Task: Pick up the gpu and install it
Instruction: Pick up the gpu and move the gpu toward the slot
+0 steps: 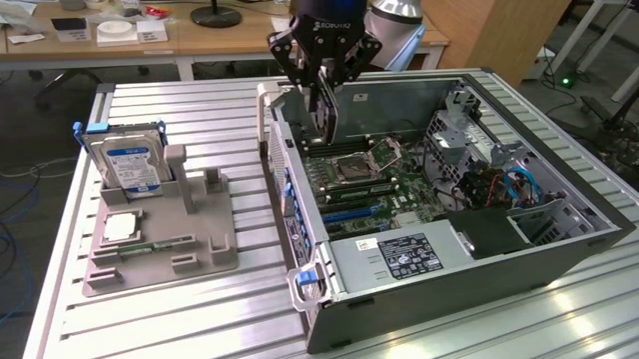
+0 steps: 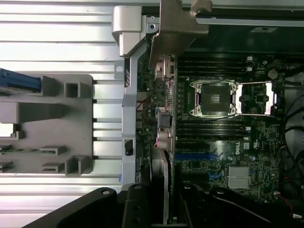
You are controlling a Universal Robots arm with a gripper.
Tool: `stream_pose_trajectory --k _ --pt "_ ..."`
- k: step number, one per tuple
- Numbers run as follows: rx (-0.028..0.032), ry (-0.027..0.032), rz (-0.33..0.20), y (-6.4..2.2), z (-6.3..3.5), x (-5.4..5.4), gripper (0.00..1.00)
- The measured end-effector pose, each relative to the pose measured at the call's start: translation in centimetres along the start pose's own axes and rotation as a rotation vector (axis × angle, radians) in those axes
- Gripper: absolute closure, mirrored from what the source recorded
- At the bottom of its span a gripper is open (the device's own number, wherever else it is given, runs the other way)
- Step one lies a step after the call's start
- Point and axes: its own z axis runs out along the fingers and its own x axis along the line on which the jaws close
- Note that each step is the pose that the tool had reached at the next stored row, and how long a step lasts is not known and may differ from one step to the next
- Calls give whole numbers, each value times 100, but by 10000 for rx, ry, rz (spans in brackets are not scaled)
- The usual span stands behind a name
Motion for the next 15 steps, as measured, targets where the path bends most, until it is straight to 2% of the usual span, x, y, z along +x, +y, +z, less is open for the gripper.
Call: stream_pose_trajectory --k 10,15 --pt "1 1 -25 3 6 -198 73" --pt "0 0 -29 5 8 -353 73"
